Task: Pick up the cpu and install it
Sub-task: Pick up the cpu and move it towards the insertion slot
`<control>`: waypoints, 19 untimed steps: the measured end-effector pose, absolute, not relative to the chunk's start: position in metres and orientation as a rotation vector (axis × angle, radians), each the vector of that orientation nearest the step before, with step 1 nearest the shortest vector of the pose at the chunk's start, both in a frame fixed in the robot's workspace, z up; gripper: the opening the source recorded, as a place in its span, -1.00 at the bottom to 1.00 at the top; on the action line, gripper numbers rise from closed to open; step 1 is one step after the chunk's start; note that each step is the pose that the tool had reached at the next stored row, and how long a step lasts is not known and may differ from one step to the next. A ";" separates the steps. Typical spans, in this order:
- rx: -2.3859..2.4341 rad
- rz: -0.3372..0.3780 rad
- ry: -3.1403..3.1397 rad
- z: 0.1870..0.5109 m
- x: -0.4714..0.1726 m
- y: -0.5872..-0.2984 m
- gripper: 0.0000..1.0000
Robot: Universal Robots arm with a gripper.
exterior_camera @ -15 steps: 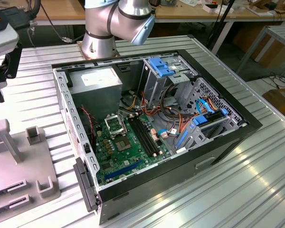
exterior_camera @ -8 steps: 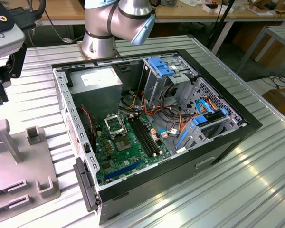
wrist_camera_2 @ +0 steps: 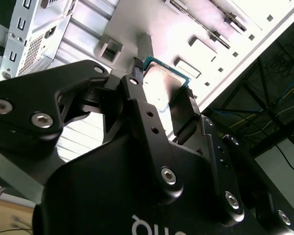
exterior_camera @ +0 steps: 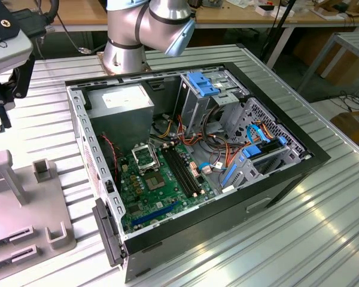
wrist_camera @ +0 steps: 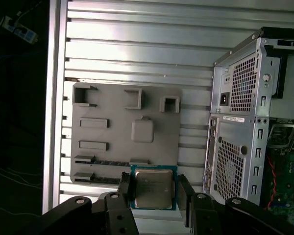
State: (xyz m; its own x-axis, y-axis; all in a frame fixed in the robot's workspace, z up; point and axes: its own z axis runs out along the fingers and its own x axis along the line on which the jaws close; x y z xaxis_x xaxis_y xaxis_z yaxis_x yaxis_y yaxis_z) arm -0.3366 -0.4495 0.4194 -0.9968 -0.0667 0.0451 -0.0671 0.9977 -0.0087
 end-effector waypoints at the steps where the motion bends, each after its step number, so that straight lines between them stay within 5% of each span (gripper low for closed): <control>1: 0.104 0.016 -3.095 0.419 -0.336 -0.449 -0.06; 19: 0.103 0.016 -3.095 0.419 -0.287 -0.449 -0.06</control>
